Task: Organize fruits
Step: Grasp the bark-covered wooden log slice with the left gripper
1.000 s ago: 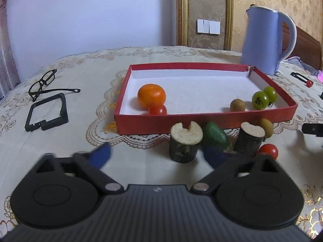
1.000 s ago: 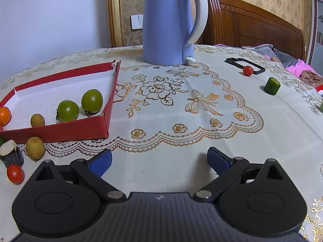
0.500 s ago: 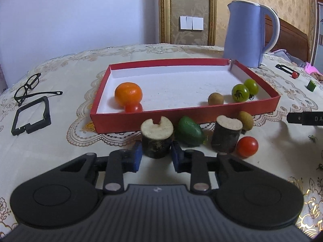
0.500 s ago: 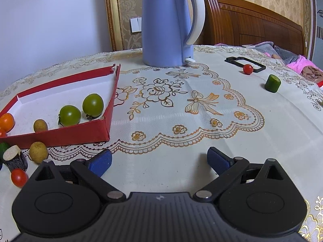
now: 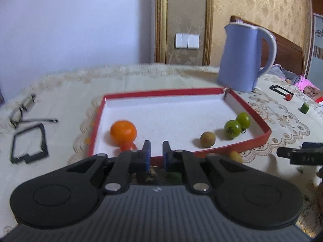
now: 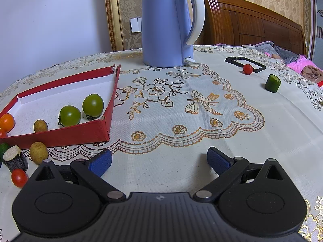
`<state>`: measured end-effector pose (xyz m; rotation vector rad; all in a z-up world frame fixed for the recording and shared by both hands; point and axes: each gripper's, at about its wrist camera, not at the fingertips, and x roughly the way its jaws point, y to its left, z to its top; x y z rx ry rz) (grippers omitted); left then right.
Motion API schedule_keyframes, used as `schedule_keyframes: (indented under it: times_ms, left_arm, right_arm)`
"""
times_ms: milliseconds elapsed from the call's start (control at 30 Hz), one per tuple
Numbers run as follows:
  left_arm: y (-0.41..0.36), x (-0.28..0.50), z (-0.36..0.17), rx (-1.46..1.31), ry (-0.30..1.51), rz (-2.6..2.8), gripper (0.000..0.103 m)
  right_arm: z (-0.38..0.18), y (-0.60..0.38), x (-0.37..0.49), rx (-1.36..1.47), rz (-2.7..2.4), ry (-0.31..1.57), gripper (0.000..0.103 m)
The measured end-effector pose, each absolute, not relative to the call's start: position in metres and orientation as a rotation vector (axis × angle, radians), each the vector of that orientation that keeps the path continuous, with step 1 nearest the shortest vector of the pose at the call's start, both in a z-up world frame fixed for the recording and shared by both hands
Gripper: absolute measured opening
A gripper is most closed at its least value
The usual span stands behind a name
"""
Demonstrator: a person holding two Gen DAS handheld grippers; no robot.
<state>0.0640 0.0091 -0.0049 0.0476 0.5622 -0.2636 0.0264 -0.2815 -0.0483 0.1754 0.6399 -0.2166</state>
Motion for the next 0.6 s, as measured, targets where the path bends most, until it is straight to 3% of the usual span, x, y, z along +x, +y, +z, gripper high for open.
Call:
schedule_keyframes:
  times_ms: [167,300,333,533,600]
  left_arm:
    - [0.021,0.049,-0.009,0.025,0.552,-0.281,0.012]
    - [0.025,0.037,-0.015,0.042,0.549,-0.264,0.052]
    - [0.025,0.036,-0.016,0.043,0.548,-0.264,0.054]
    - [0.018,0.040,-0.023,0.072,0.570,-0.247,0.053]
    - [0.017,0.044,-0.029,0.082,0.592,-0.233,0.045]
  right_arm:
    - [-0.048,-0.281,0.027,0.176,-0.216,0.640,0.101]
    - [-0.048,-0.282,0.026,0.177,-0.216,0.639,0.101]
    - [-0.048,-0.282,0.026,0.177,-0.216,0.639,0.101]
    - [-0.048,-0.282,0.026,0.177,-0.216,0.639,0.101]
    - [-0.048,-0.282,0.026,0.178,-0.216,0.639,0.101]
